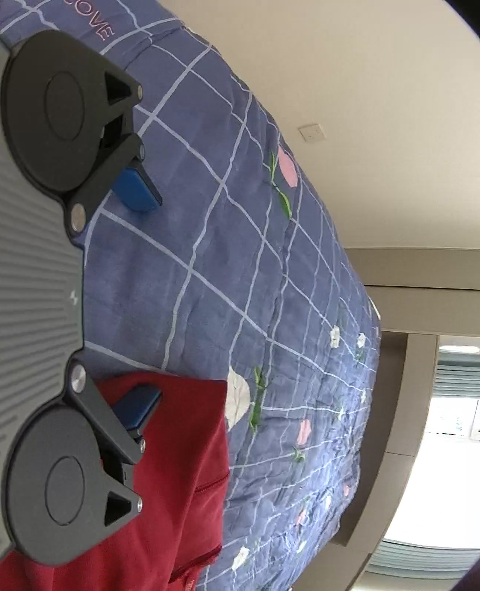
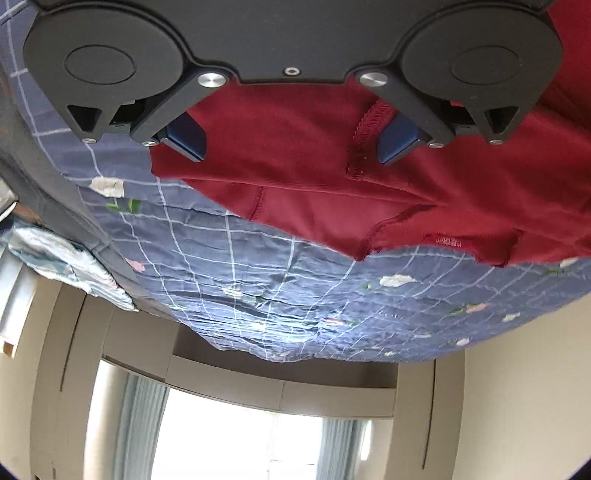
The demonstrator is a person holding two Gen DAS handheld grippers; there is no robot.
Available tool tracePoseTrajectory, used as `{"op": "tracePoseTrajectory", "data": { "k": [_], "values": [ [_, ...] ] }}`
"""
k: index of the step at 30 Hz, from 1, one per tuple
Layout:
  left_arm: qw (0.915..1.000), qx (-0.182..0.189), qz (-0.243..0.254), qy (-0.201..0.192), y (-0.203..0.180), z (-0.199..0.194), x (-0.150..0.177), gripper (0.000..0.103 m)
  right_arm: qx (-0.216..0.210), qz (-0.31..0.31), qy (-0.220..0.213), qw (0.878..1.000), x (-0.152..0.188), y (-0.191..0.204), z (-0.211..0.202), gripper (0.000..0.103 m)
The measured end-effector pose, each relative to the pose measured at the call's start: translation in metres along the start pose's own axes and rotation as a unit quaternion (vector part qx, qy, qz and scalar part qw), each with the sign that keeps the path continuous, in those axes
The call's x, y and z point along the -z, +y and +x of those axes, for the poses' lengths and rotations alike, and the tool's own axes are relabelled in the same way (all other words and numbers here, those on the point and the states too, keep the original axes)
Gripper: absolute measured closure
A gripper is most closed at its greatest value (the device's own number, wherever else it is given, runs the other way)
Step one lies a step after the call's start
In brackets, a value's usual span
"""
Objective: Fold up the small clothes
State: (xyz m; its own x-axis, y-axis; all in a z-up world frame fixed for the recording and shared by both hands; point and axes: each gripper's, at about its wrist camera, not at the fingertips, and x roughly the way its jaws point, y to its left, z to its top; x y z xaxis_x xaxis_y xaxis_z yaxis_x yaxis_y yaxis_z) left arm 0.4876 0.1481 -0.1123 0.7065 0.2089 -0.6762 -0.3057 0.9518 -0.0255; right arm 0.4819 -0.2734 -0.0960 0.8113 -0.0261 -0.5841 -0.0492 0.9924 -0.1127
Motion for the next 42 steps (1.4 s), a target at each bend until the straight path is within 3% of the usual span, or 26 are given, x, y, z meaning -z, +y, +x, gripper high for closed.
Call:
{"op": "tracePoseTrajectory", "data": {
  "k": [3,9,13,16,19,22,26,31,38,42],
  "values": [
    [1.0000,-0.002,0.005,-0.005,0.003,-0.013,0.002,0.000,0.003,0.006,-0.009,1.000,-0.001,-0.004,-0.013,0.004],
    [0.9991,0.027,0.019,-0.026,0.008,-0.042,0.019,0.000,-0.037,-0.023,-0.013,0.999,0.006,0.004,-0.043,0.001],
    [0.9998,0.006,0.018,0.009,0.010,-0.035,0.025,0.000,-0.023,-0.035,0.020,0.999,0.019,0.009,-0.036,0.001],
    [0.9998,-0.003,-0.002,0.020,0.017,-0.034,0.023,0.001,-0.020,-0.003,0.020,1.000,0.020,0.001,-0.041,0.001],
    [0.9986,-0.034,0.014,0.037,0.022,-0.040,0.027,0.000,-0.012,-0.007,0.013,1.000,0.021,-0.001,-0.058,0.001],
    [0.9990,-0.032,0.017,0.027,0.029,-0.060,0.035,0.000,-0.018,-0.015,0.001,1.000,0.026,-0.006,-0.083,0.001],
    [0.9999,-0.004,0.001,0.011,0.039,-0.100,0.046,0.000,-0.045,-0.006,-0.011,0.999,0.038,-0.017,-0.122,0.001],
    [0.9981,0.058,-0.020,0.003,0.045,-0.150,0.062,0.000,-0.073,0.000,-0.013,0.997,0.063,-0.022,-0.169,0.001],
    [0.9897,0.142,-0.014,0.009,0.033,-0.202,0.095,0.000,-0.087,0.020,0.003,0.996,0.106,-0.020,-0.220,0.001],
    [0.9856,0.167,0.016,0.018,0.023,-0.225,0.120,0.000,-0.089,0.032,0.018,0.995,0.129,-0.017,-0.242,0.001]
  ]
}}
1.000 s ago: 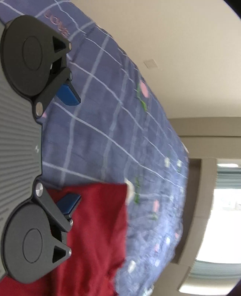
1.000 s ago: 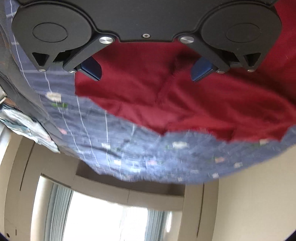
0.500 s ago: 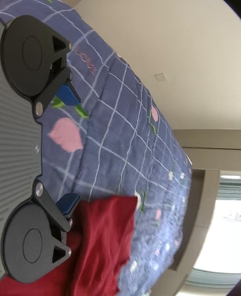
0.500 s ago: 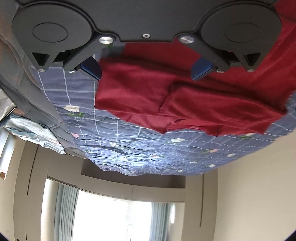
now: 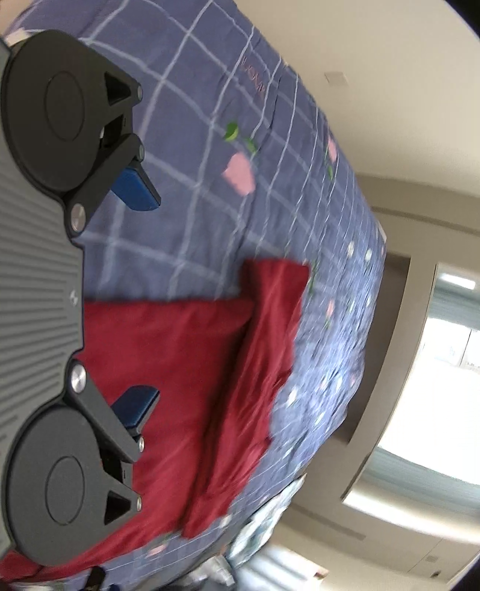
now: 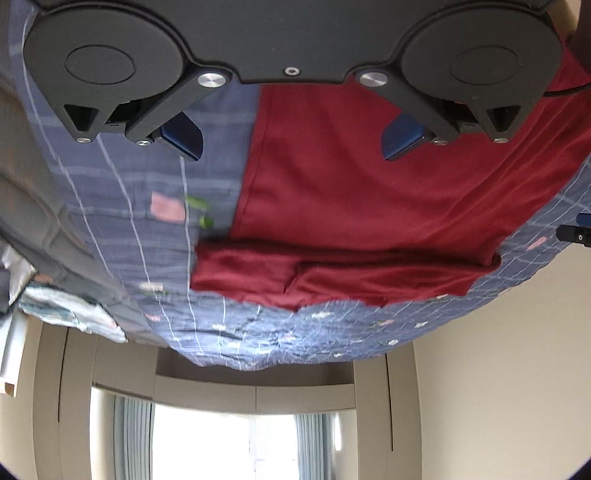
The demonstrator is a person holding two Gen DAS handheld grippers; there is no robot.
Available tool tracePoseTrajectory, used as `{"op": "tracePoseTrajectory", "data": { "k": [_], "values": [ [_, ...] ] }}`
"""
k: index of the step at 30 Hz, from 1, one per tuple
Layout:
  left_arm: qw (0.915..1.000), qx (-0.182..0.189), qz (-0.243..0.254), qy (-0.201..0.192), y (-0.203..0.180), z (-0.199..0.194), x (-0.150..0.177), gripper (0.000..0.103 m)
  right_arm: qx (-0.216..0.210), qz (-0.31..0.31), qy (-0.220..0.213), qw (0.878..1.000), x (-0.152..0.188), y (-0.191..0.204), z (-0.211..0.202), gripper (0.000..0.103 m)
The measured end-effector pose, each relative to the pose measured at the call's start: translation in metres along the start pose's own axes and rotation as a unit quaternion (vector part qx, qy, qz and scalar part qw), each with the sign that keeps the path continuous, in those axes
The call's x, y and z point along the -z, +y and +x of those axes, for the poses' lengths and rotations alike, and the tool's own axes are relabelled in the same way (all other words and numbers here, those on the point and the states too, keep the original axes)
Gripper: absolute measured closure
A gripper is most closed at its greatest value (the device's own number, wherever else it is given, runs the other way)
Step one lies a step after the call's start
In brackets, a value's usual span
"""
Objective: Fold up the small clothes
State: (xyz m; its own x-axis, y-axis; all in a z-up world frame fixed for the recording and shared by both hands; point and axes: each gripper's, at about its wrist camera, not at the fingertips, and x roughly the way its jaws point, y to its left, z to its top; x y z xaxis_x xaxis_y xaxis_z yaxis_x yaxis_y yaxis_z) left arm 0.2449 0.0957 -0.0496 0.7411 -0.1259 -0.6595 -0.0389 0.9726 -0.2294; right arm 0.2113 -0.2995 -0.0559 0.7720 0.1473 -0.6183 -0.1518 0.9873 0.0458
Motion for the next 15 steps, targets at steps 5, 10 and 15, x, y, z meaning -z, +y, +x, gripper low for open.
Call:
{"op": "tracePoseTrajectory", "data": {
  "k": [5,10,15],
  "values": [
    [0.9992,0.012,0.037,0.008,-0.009,-0.012,0.027,0.000,0.007,0.004,0.011,1.000,0.023,0.003,-0.017,0.001],
    [0.9975,-0.007,0.050,0.049,-0.009,-0.010,0.052,0.000,0.035,-0.013,0.035,0.999,0.044,0.005,-0.021,0.001],
    [0.9945,-0.025,0.088,0.050,-0.008,-0.013,0.073,0.001,0.033,-0.007,0.040,0.999,0.064,-0.004,-0.029,0.001]
  ]
}}
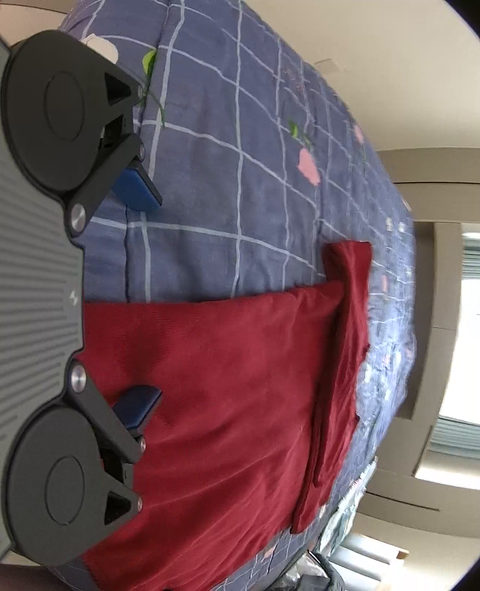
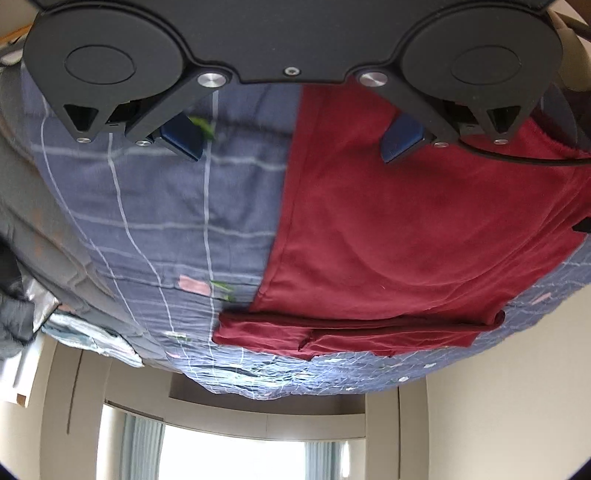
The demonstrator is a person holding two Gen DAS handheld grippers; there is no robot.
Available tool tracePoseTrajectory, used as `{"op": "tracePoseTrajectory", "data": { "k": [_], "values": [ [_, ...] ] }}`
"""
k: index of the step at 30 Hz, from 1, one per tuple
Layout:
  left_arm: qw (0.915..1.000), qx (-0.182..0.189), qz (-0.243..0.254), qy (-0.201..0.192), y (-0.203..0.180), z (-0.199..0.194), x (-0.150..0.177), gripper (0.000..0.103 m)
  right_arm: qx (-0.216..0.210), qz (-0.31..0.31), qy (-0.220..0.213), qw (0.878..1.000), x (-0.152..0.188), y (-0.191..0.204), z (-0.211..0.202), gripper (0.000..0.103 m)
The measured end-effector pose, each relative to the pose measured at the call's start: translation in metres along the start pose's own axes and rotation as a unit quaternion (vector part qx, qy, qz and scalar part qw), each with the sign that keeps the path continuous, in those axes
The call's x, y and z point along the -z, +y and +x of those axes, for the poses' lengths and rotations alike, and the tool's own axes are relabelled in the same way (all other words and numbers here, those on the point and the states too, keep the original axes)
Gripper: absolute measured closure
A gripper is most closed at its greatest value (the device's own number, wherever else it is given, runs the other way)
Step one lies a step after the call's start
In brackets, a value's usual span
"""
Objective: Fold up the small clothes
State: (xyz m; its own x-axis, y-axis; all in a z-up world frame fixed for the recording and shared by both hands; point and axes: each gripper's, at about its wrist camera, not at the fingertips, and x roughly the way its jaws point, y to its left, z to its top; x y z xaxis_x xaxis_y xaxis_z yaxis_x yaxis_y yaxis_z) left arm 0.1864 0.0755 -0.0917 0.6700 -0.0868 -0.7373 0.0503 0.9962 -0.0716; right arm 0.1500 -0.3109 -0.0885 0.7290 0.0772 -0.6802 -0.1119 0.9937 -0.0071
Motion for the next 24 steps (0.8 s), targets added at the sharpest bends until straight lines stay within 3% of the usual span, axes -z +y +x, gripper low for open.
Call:
{"op": "tracePoseTrajectory", "data": {
  "k": [7,11,18,24],
  "values": [
    [0.9999,-0.005,0.000,0.012,0.005,-0.015,0.005,0.000,0.007,-0.009,-0.006,1.000,0.006,-0.004,-0.013,0.001],
    [0.9997,-0.009,0.016,-0.016,0.004,-0.035,0.006,0.000,0.018,-0.043,-0.039,0.998,0.007,0.004,-0.032,0.001],
    [0.9938,0.027,0.085,-0.066,-0.022,-0.064,0.016,0.000,-0.053,-0.131,-0.071,0.987,0.016,0.037,-0.060,0.001],
    [0.9867,0.072,0.127,-0.070,-0.050,-0.067,0.027,0.000,-0.088,-0.201,-0.070,0.973,0.029,0.068,-0.065,0.001]
  ]
}}
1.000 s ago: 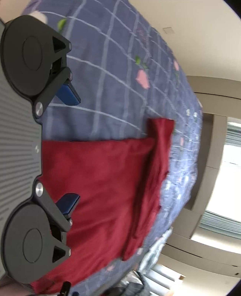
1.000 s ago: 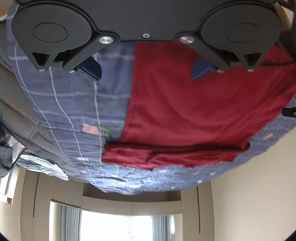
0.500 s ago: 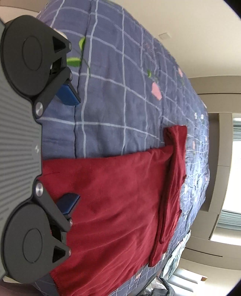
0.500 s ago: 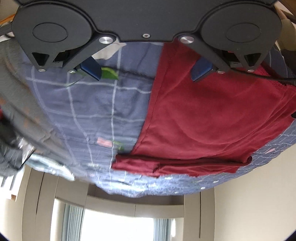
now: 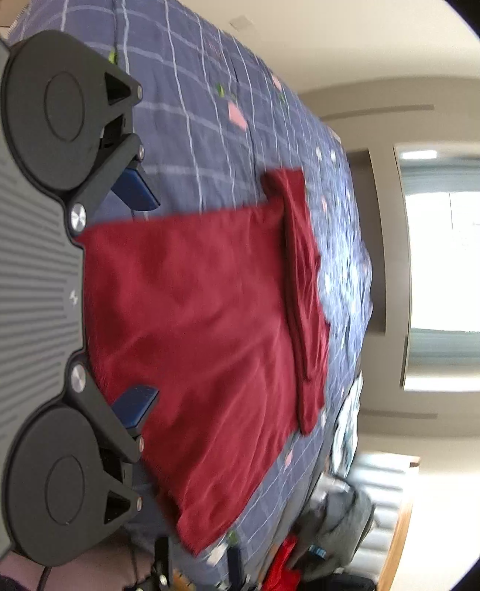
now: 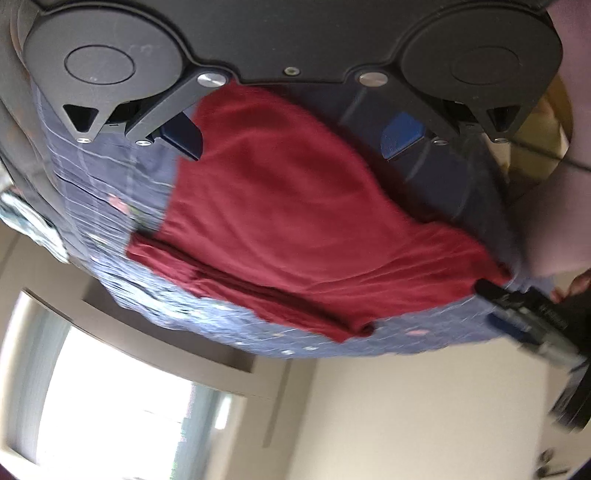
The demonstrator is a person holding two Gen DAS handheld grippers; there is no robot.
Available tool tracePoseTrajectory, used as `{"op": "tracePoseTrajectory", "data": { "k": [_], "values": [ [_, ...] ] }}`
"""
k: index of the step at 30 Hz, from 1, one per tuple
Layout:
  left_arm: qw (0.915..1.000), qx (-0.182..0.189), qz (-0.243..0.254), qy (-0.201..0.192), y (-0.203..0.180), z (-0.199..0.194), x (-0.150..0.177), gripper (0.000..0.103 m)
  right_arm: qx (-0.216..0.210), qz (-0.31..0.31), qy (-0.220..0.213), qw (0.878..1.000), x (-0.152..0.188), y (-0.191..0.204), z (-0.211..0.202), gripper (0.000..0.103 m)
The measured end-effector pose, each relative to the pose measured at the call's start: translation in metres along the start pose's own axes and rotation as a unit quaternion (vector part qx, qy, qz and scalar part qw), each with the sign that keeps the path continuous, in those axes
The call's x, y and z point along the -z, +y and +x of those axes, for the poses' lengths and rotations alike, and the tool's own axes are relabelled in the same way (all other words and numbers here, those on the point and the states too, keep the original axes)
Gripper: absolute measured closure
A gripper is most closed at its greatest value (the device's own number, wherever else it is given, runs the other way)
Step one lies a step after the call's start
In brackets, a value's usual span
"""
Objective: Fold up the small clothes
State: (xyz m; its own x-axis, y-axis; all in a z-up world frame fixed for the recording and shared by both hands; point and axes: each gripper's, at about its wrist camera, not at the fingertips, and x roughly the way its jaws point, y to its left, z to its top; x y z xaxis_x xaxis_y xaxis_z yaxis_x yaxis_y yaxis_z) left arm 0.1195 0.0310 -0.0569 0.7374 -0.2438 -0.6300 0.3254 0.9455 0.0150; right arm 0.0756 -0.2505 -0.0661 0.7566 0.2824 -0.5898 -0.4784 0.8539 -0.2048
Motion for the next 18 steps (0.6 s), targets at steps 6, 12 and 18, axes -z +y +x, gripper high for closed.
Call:
{"op": "tracePoseTrajectory", "data": {
  "k": [6,12,18],
  "values": [
    [0.9990,0.013,0.037,0.019,-0.029,0.017,0.005,0.000,0.002,-0.054,0.013,0.998,0.000,0.027,0.026,0.001],
    [0.9984,0.029,0.045,0.020,-0.040,0.017,0.005,0.000,0.039,-0.110,-0.006,0.993,-0.002,0.041,0.041,0.001],
    [0.9972,0.045,0.057,0.021,-0.047,0.019,0.004,0.000,0.049,-0.127,-0.040,0.990,-0.003,0.049,0.037,0.016]
  ]
}}
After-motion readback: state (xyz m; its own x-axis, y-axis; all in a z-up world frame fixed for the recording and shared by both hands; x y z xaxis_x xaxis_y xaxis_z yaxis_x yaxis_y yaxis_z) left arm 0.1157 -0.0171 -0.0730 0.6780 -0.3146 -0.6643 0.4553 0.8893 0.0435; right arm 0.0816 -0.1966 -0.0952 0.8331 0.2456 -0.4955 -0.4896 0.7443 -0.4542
